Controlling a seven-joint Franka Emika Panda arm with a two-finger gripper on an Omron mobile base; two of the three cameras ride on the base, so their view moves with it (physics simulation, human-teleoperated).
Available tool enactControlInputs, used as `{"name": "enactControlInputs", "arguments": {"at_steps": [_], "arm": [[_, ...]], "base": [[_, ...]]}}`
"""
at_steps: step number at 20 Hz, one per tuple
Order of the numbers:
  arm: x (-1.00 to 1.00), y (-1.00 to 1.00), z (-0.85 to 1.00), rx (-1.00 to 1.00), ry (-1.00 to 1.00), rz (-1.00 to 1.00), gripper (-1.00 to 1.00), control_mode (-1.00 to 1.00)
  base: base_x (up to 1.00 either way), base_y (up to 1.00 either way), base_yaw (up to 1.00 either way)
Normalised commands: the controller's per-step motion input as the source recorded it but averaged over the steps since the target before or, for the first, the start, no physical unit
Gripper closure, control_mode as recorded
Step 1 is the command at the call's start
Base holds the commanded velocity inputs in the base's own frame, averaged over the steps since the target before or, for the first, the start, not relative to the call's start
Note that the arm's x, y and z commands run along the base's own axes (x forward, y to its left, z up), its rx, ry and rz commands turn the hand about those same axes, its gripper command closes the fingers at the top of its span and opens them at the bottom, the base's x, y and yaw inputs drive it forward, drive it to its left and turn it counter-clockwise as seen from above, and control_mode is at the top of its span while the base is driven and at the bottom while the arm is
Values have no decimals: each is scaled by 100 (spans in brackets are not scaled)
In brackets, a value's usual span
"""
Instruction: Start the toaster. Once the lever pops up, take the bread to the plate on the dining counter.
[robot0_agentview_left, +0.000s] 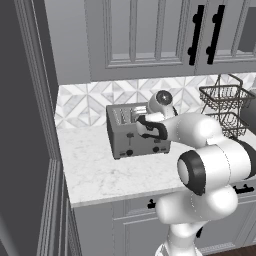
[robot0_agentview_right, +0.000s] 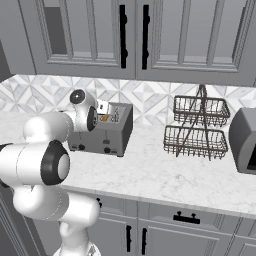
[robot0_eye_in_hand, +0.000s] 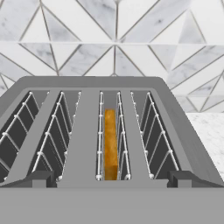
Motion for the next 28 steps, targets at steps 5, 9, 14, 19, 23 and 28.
{"name": "enactControlInputs", "arguments": {"at_steps": [5,9,14,19,23,28], "arm": [[0,0,0,0,0,0,-100,-100],[0,0,0,0,0,0,-100,-100],[0,0,0,0,0,0,-100,-100],[0,0,0,0,0,0,-100,-100],[0,0,0,0,0,0,-100,-100],[0,0,0,0,0,0,-100,-100]], "base": [[0,0,0],[0,0,0],[0,0,0],[0,0,0],[0,0,0],[0,0,0]]}}
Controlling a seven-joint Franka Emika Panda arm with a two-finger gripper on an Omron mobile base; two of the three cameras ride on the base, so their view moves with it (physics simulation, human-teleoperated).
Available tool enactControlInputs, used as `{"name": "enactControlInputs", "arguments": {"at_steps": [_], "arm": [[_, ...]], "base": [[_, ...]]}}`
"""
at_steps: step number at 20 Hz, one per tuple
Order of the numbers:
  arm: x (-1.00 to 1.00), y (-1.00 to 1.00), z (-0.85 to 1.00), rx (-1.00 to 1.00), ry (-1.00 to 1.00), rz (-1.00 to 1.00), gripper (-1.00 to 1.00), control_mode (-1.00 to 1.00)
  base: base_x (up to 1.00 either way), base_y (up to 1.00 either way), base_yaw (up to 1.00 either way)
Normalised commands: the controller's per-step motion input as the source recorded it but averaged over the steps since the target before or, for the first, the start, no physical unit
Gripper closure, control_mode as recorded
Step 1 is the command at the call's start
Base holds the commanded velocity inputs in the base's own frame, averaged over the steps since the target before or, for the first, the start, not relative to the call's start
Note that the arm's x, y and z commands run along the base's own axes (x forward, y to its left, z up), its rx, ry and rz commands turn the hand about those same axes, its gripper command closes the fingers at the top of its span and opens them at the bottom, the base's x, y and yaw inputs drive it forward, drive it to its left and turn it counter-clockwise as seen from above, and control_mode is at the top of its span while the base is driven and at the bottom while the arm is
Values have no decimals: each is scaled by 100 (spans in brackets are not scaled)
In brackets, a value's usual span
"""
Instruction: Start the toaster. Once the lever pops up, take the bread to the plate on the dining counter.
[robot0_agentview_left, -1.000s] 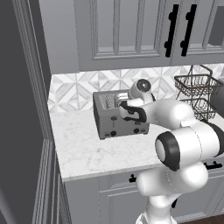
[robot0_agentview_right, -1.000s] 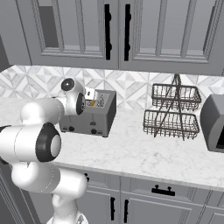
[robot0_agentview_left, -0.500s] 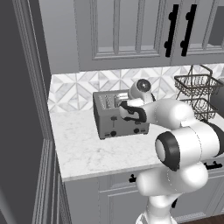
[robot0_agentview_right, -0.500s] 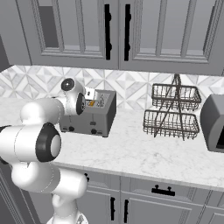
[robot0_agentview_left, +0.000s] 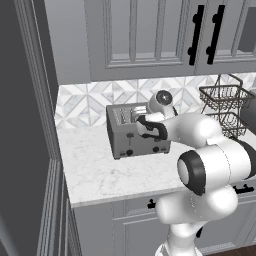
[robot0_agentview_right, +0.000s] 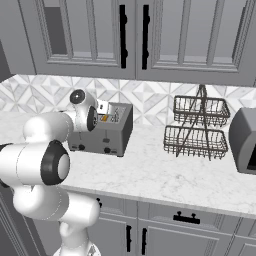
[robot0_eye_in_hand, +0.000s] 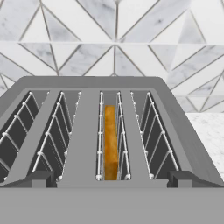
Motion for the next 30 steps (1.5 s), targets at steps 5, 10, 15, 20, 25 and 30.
{"name": "enactControlInputs", "arguments": {"at_steps": [5,10,15,20,25,30], "arm": [[0,0,0,0,0,0,-100,-100],[0,0,0,0,0,0,-100,-100],[0,0,0,0,0,0,-100,-100],[0,0,0,0,0,0,-100,-100],[0,0,0,0,0,0,-100,-100],[0,0,0,0,0,0,-100,-100]], "base": [[0,0,0],[0,0,0],[0,0,0],[0,0,0],[0,0,0],[0,0,0]]}}
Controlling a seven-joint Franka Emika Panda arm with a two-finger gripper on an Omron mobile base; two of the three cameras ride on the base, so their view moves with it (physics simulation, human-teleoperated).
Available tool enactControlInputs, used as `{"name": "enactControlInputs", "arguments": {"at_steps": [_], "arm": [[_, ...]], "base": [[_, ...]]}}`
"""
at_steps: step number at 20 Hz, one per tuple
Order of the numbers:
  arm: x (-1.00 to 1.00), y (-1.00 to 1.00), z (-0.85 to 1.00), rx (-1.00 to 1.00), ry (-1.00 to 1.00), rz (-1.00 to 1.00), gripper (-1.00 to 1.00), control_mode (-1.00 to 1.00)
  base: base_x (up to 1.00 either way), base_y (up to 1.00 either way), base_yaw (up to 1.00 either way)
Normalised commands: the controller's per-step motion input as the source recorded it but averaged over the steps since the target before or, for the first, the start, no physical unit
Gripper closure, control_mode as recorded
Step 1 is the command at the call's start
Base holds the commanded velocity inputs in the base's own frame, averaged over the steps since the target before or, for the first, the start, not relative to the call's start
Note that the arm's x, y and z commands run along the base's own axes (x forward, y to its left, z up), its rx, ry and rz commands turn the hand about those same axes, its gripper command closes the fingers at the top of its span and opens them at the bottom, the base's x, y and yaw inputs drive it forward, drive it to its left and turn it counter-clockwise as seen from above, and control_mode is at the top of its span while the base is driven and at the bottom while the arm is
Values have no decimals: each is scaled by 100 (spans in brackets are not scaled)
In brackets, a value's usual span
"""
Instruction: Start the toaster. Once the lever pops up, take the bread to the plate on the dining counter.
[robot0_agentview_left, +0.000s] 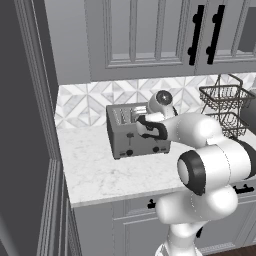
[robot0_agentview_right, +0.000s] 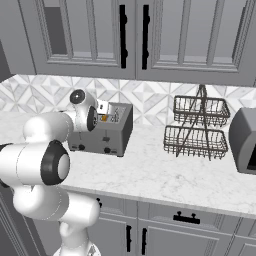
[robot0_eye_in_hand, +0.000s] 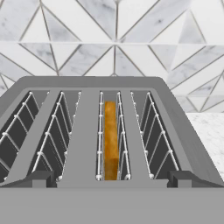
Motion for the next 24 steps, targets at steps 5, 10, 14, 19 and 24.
{"name": "enactControlInputs", "arguments": {"at_steps": [5,10,14,19,24], "arm": [[0,0,0,0,0,0,-100,-100],[0,0,0,0,0,0,-100,-100],[0,0,0,0,0,0,-100,-100],[0,0,0,0,0,0,-100,-100],[0,0,0,0,0,0,-100,-100]], "base": [[0,0,0],[0,0,0],[0,0,0],[0,0,0],[0,0,0]]}}
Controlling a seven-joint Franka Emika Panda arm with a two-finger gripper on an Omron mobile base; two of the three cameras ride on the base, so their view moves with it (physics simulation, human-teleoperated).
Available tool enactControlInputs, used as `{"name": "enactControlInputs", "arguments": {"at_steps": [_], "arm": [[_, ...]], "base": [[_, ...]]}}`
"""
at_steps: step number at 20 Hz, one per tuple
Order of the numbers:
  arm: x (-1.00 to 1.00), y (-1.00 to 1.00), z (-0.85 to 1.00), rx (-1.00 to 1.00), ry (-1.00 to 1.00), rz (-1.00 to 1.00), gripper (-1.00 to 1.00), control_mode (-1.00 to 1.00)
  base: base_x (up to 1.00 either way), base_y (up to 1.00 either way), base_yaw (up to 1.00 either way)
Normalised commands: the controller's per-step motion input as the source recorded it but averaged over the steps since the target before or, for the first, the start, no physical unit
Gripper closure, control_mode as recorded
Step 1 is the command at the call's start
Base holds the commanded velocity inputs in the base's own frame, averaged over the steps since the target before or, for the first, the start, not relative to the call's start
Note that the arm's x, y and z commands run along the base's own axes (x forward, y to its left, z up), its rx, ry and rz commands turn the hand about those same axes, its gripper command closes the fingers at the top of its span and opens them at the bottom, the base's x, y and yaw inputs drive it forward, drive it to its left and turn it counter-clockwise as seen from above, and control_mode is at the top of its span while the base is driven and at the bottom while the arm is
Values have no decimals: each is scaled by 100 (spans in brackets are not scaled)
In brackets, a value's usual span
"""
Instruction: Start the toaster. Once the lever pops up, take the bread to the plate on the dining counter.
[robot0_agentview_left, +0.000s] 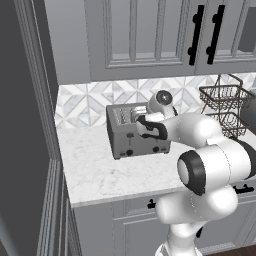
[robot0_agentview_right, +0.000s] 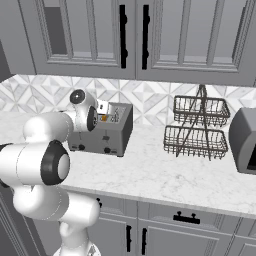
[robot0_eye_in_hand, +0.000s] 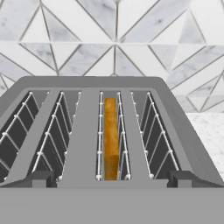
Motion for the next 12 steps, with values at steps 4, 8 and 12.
{"name": "enactControlInputs", "arguments": {"at_steps": [4,8,12], "arm": [[0,0,0,0,0,0,-100,-100],[0,0,0,0,0,0,-100,-100],[0,0,0,0,0,0,-100,-100]], "base": [[0,0,0],[0,0,0],[0,0,0]]}}
